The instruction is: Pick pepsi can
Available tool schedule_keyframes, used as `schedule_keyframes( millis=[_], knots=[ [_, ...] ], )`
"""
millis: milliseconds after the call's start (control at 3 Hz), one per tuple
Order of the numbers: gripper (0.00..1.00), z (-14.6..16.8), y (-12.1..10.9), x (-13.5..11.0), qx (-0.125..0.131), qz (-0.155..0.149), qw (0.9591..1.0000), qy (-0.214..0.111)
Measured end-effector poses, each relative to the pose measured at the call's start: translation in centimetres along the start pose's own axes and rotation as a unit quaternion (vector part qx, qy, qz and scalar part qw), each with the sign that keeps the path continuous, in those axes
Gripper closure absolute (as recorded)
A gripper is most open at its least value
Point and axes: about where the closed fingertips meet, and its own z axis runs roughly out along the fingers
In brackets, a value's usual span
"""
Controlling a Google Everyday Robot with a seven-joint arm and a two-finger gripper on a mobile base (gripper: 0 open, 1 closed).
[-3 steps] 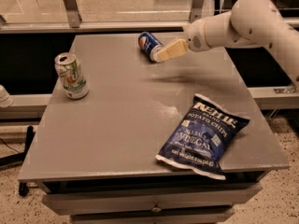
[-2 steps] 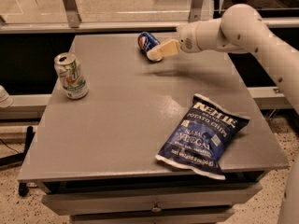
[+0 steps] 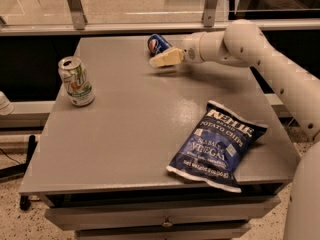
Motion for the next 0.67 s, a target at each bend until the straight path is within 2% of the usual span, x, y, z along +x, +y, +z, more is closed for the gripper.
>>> schedule_keyframes(
  millis=[333,667],
  knots=[
    [0.18,0.88,0.45,0.24,-0.001,0.000,1.0000,-0.004],
    [0.41,0.74,0.78,-0.20,0.002,-0.008,0.9999,-0.008]
  ],
)
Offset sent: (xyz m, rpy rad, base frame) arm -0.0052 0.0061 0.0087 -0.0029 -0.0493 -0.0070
